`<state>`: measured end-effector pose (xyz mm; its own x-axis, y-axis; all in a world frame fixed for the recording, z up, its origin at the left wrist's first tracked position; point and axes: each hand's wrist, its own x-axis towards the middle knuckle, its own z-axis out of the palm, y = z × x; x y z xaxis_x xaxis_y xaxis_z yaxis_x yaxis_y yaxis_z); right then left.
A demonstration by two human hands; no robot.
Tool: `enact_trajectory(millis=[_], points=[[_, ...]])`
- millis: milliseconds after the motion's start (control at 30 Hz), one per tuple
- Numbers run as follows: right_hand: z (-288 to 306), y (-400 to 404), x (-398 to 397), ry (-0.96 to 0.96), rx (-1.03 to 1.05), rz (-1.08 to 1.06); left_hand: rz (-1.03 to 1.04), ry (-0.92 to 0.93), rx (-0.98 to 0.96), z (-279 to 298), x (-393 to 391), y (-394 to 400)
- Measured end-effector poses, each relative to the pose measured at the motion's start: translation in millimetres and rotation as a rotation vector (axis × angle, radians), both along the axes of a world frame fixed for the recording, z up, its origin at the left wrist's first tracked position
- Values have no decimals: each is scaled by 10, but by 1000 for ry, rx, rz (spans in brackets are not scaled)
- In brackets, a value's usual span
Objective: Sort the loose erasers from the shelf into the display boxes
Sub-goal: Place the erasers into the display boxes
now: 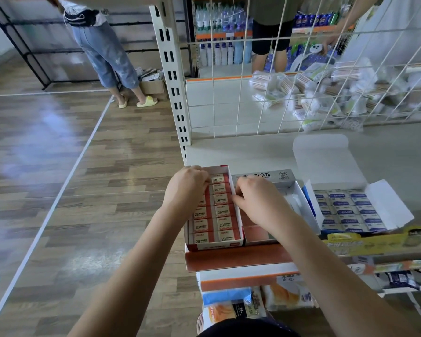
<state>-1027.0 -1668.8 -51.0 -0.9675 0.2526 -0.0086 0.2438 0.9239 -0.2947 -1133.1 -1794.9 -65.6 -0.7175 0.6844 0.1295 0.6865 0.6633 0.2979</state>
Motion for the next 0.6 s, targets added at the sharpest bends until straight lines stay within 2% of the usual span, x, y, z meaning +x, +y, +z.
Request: enact_trajectory(millis=[300, 433, 533, 600], points=[[182, 98, -5, -65, -42, 62, -62, -6, -127, 234, -31, 91], [392, 475, -6, 17, 172, 77, -195, 74, -205, 488, 3, 500], [477, 920, 199, -34, 360, 33, -314, 106, -229, 537, 170, 1003], [490, 1253, 463, -79, 402, -45, -381, 170, -306, 565, 401, 1375]])
